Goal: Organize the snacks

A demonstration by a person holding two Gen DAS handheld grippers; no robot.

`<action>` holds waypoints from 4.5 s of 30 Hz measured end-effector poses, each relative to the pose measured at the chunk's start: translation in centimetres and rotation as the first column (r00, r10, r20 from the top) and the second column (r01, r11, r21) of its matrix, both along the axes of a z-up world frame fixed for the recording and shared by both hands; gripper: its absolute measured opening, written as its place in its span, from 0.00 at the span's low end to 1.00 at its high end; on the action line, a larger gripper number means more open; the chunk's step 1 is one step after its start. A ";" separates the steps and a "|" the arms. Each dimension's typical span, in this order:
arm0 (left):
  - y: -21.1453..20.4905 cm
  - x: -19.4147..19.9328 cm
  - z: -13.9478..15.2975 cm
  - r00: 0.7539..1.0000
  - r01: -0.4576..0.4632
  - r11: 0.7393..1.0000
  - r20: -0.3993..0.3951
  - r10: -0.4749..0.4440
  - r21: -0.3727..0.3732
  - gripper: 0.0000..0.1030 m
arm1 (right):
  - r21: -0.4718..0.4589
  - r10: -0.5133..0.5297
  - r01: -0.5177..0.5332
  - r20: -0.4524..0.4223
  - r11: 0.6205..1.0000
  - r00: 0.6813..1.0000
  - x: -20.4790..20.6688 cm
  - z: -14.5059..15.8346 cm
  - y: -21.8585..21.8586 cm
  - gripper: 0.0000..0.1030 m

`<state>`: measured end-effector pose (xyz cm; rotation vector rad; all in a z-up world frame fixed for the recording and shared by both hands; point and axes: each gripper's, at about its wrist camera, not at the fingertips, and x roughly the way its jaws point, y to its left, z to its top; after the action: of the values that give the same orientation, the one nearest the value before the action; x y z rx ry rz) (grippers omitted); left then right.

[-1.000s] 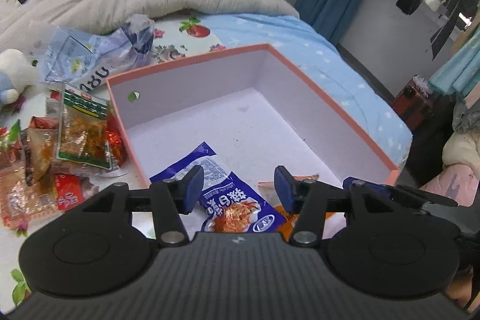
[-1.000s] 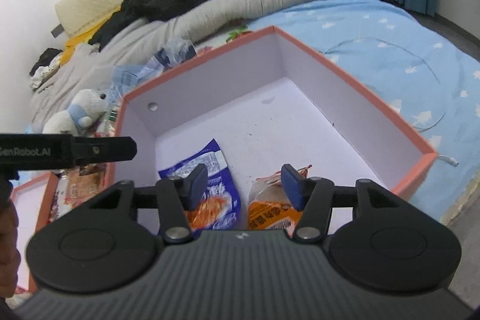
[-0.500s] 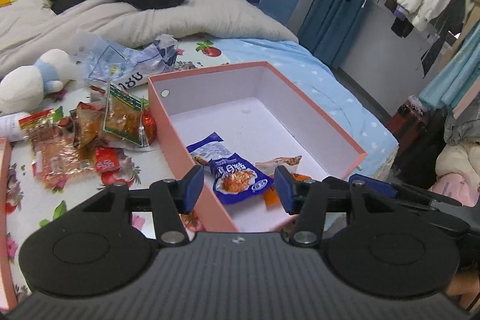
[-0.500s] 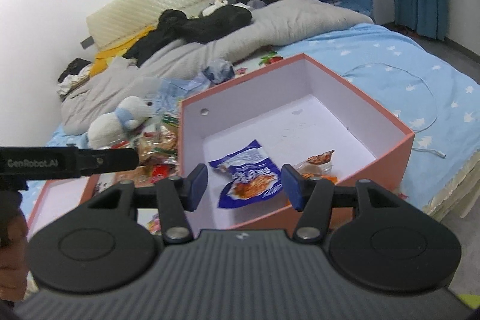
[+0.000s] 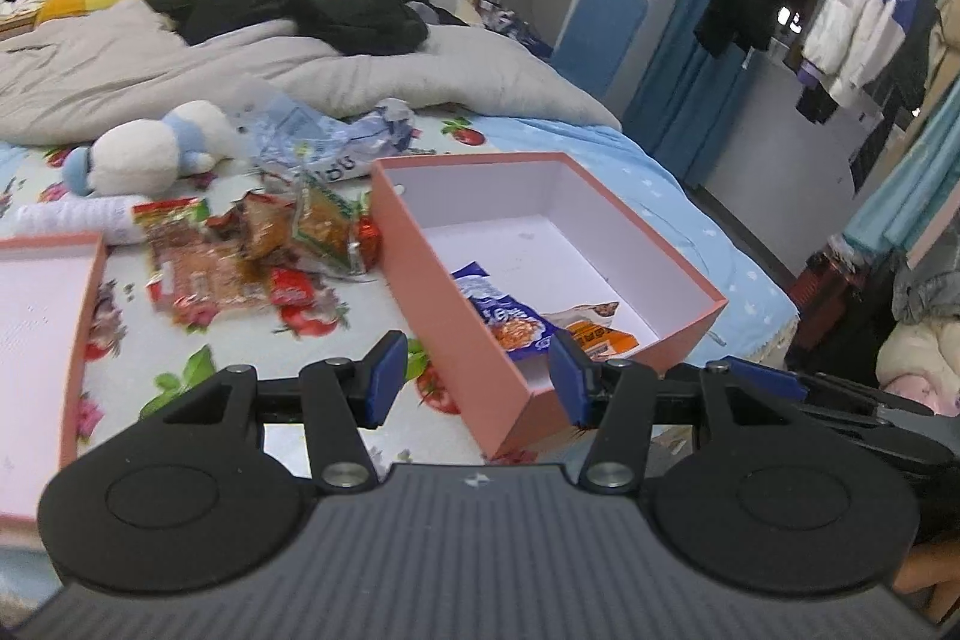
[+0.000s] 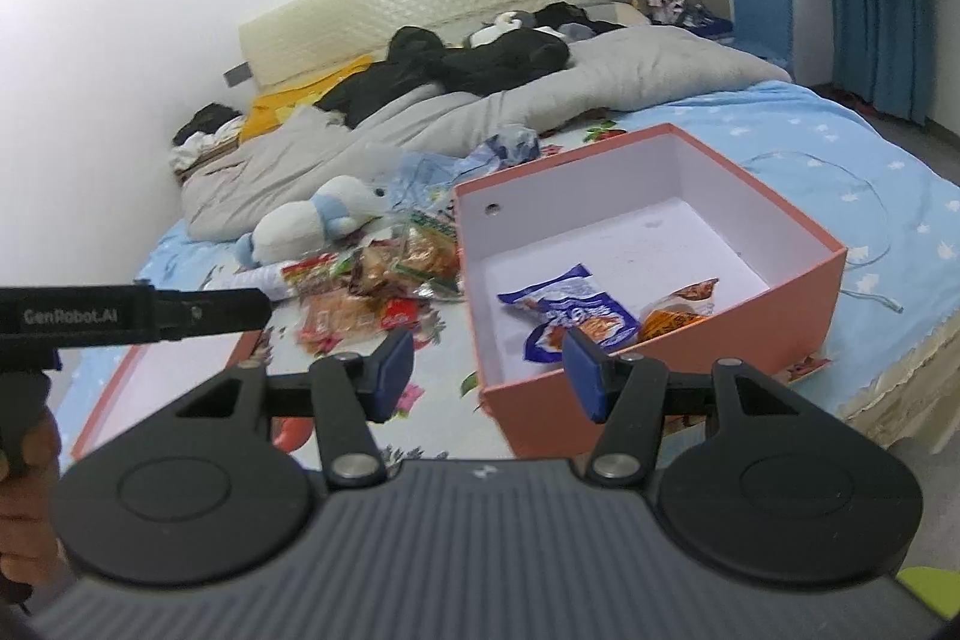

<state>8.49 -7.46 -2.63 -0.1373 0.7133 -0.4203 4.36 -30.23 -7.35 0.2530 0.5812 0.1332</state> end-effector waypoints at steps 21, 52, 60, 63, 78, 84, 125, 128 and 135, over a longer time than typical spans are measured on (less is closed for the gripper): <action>3.9 -1.5 -5.6 0.989 -0.117 0.993 -0.087 0.115 -0.008 0.67 | -0.024 0.085 -0.086 -0.036 0.996 0.996 -1.3 -3.3 3.1 0.56; 12.0 13.3 -15.6 0.951 -0.279 0.958 -0.156 0.266 -0.071 0.78 | -0.207 0.154 -0.150 0.001 0.967 0.988 10.5 -10.7 13.5 0.56; 14.6 20.0 -16.8 0.948 -0.301 0.929 -0.171 0.268 -0.214 0.77 | -0.340 0.138 -0.108 0.066 0.934 0.988 16.7 -14.2 16.1 0.56; 14.3 23.3 -16.7 0.959 -0.272 0.935 -0.149 0.243 -0.229 0.77 | -0.380 0.155 -0.112 0.083 0.918 0.984 19.4 -15.1 17.1 0.56; 11.9 36.5 -22.5 0.932 -0.218 0.931 -0.347 0.110 -0.293 0.55 | -0.520 0.226 -0.162 0.062 0.839 0.972 28.5 -18.3 19.7 0.54; 12.1 36.6 -23.5 0.920 -0.257 0.919 -0.368 0.137 -0.300 0.30 | -0.564 0.245 -0.185 0.032 0.805 0.969 28.9 -18.6 20.4 0.46; 15.5 10.9 -18.0 0.818 -0.550 0.802 -0.344 0.461 -0.233 0.14 | -0.631 0.429 -0.328 0.009 0.703 0.903 6.6 -13.0 16.9 0.09; 14.7 9.9 -18.5 0.811 -0.548 0.812 -0.368 0.455 -0.202 0.14 | -0.636 0.457 -0.362 -0.017 0.682 0.889 5.2 -13.2 16.5 0.09; 13.5 7.7 -20.3 0.786 -0.556 0.812 -0.430 0.445 -0.178 0.15 | -0.648 0.480 -0.415 -0.085 0.639 0.873 3.1 -14.6 16.1 0.12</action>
<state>16.20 6.07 -22.92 -0.6985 0.9457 0.0328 7.49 -14.11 -21.91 -0.5982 0.5519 0.4167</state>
